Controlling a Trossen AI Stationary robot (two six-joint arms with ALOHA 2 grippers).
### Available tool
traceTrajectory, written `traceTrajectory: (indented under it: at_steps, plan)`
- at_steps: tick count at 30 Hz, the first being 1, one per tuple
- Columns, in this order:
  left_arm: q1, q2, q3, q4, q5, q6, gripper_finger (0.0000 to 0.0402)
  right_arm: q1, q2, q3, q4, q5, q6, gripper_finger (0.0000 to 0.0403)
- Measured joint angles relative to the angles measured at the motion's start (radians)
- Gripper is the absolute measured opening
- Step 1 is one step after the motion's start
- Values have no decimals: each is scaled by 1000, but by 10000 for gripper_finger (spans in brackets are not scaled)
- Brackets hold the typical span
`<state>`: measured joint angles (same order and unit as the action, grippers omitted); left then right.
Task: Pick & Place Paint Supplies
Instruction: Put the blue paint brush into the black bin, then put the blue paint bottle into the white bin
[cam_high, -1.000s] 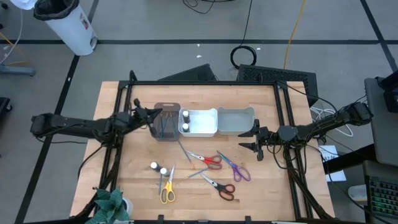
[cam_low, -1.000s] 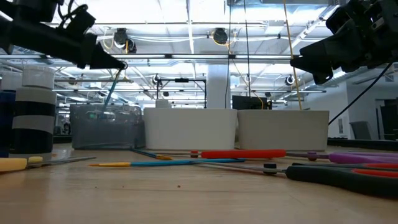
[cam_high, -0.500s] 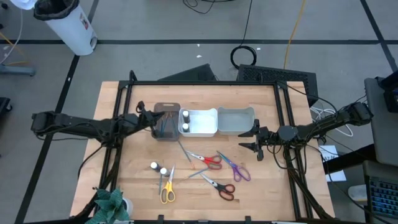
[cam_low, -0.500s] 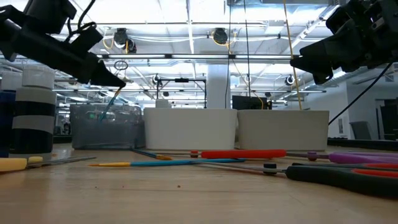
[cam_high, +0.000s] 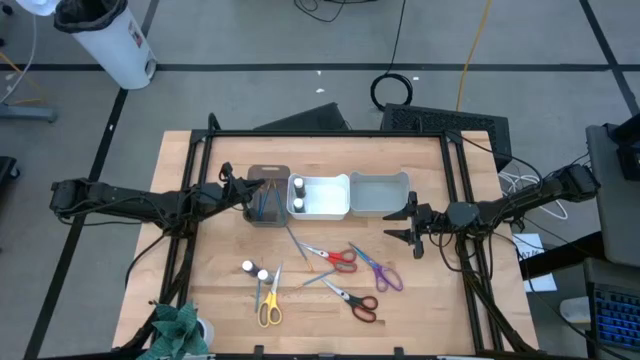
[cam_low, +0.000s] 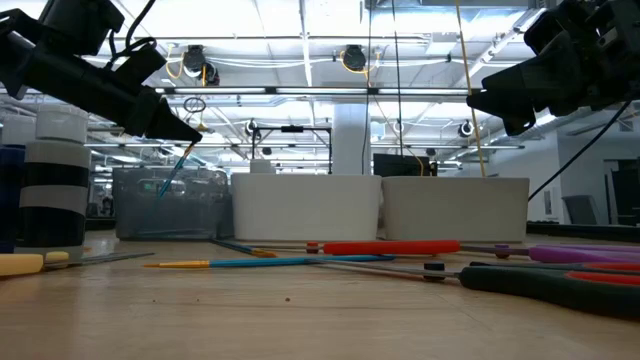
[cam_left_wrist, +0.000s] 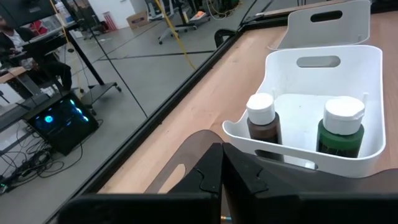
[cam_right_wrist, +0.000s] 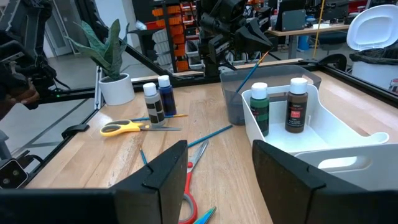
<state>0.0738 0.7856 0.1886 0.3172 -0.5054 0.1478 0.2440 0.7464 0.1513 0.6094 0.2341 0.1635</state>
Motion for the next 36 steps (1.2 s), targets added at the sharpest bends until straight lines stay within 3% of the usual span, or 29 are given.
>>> traceTrajectory:
  at_steps: [7,17,22,29,36]
  plan:
    - [0,0,0,0,-49,-2,46,0,0,0,0,0,0,171]
    - [0,0,0,1,-106,-54,178,0,0,0,0,0,0,171]
    - [-12,0,0,23,-98,-52,225,0,0,0,0,0,0,171]
    - [-56,0,1,121,-98,-49,257,0,0,0,0,0,0,171]
    - [-124,0,1,240,-97,-51,265,0,0,0,0,0,0,171]
